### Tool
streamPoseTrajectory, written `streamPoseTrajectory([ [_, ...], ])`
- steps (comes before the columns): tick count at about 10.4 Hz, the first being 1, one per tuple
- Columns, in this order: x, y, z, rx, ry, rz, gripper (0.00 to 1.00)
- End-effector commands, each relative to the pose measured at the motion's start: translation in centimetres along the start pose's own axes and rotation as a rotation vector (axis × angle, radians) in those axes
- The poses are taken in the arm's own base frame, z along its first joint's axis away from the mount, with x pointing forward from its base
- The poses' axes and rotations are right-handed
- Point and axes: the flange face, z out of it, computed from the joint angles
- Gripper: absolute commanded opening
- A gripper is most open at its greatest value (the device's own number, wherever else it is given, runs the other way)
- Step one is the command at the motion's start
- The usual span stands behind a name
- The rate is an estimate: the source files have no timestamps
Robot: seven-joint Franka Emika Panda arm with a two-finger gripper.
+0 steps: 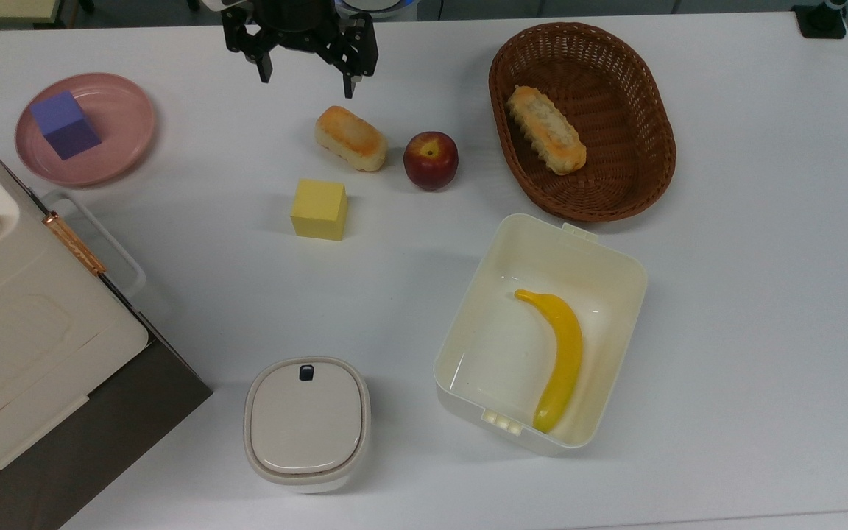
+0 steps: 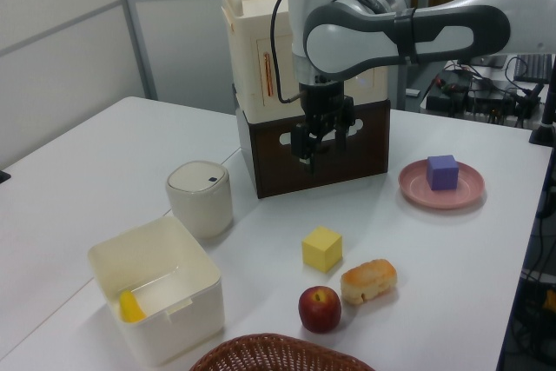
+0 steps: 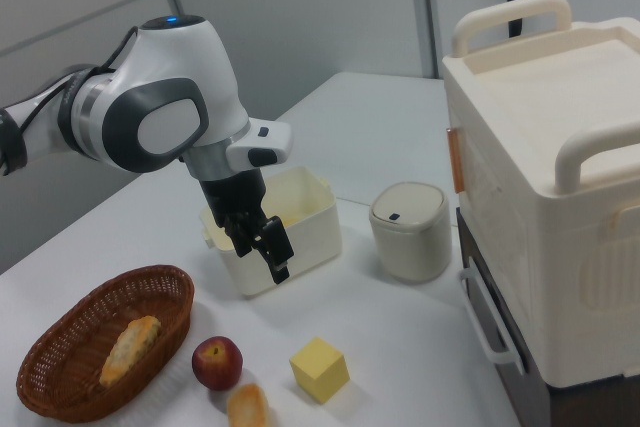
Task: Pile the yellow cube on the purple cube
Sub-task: 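Move the open gripper down over the yellow cube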
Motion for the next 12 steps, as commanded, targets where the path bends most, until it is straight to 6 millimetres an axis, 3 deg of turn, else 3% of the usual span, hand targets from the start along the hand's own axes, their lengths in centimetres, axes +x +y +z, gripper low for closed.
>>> streamPoseTrajectory([
  [1,0.4,1.3,0.6,0.007,-0.02,-0.014,1.0],
  [6,2.1,2.1,6.9,-0.001,-0.036,-0.027,1.0],
  [12,3.9,1.1,16.9,-0.052,-0.133,-0.08,1.0],
])
